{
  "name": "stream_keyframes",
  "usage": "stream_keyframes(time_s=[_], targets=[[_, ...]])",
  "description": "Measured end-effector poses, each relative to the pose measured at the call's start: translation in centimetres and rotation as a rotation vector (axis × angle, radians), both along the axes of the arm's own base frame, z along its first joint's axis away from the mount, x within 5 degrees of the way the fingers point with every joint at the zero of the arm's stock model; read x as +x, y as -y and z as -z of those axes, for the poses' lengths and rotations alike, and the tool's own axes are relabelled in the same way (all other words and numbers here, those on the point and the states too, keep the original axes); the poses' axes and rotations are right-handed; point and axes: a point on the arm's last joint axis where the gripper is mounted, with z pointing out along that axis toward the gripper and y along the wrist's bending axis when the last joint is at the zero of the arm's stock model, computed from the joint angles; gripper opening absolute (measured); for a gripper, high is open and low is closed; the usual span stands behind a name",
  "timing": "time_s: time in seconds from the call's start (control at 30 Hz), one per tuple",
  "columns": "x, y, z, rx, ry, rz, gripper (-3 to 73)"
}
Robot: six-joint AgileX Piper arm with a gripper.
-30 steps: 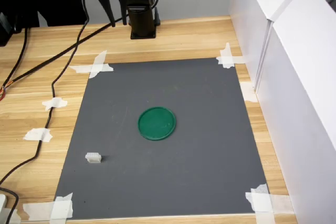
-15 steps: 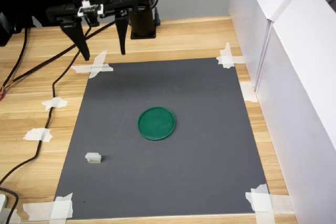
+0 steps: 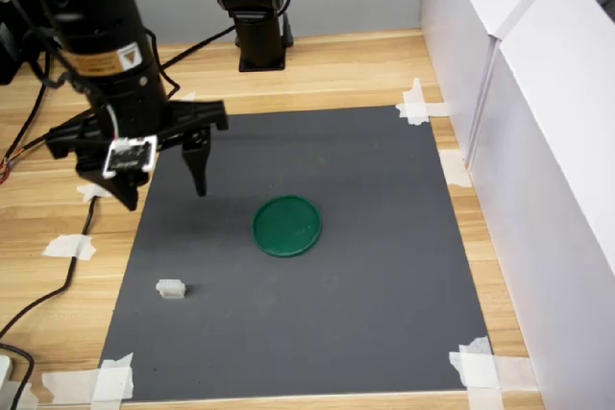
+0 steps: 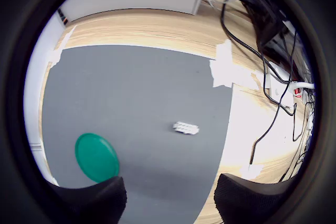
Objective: Grasp a white terminal and put it on the green lid.
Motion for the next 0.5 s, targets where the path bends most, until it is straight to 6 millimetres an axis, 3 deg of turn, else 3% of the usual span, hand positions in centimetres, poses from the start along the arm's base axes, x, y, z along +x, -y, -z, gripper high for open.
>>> stream_keyframes(time_s=[0.17,0.5], targets=[[1.4,1.2,1.5,-0.001,-0.039,0.011,71.7],[3.0,1.2,5.0,0.038,-0.100,-0.014,71.7]])
